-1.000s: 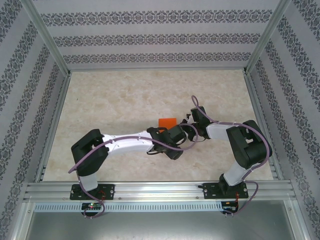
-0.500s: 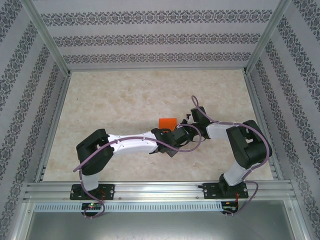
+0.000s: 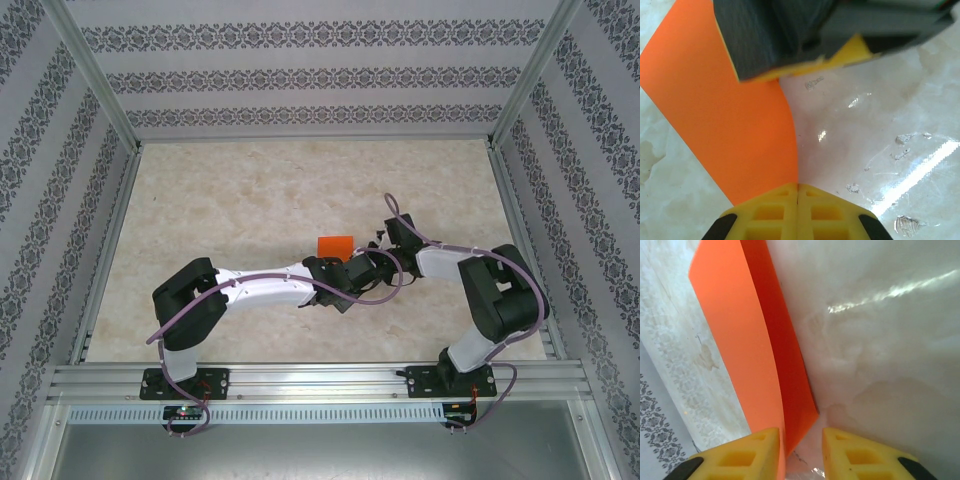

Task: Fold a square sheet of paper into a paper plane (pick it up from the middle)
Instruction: Third fold the triangle at the center of the table.

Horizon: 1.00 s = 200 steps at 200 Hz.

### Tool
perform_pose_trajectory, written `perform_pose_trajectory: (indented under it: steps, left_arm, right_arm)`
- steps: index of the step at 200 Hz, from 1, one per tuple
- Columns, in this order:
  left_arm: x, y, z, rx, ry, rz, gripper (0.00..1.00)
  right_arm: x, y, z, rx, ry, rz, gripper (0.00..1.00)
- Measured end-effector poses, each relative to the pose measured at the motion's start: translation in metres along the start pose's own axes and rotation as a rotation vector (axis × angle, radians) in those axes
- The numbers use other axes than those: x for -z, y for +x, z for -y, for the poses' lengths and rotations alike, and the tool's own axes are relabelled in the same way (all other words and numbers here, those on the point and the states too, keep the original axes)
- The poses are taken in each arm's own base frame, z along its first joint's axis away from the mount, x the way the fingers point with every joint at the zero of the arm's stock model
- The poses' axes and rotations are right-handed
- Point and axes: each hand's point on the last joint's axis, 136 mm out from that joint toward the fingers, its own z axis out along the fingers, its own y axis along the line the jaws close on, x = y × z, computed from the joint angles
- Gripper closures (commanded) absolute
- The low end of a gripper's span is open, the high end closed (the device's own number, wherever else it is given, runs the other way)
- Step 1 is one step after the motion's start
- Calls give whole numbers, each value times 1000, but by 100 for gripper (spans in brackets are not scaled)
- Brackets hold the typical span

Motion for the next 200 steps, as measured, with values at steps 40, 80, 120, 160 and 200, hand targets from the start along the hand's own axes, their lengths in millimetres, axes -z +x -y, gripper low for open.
perform_pose_trajectory:
  steps: [40, 80, 120, 160, 200]
  left_arm:
    - [3, 4, 8, -2, 65, -11, 100]
    - [8, 1, 12, 37, 167, -6, 100]
    - [7, -1, 8, 68, 214, -15, 100]
    - [2, 5, 5, 98, 264, -39, 100]
    - [1, 2, 1, 140, 331, -44, 100]
  right_arm:
    - [43, -35, -17, 70, -10, 118, 79]
    - [30, -52, -58, 185, -60, 73, 86]
    - [-7, -37, -61, 238, -24, -58, 87]
    - [-27, -31, -37, 243, 46, -136, 87]
    - [-38, -28, -17, 248, 106, -188, 87]
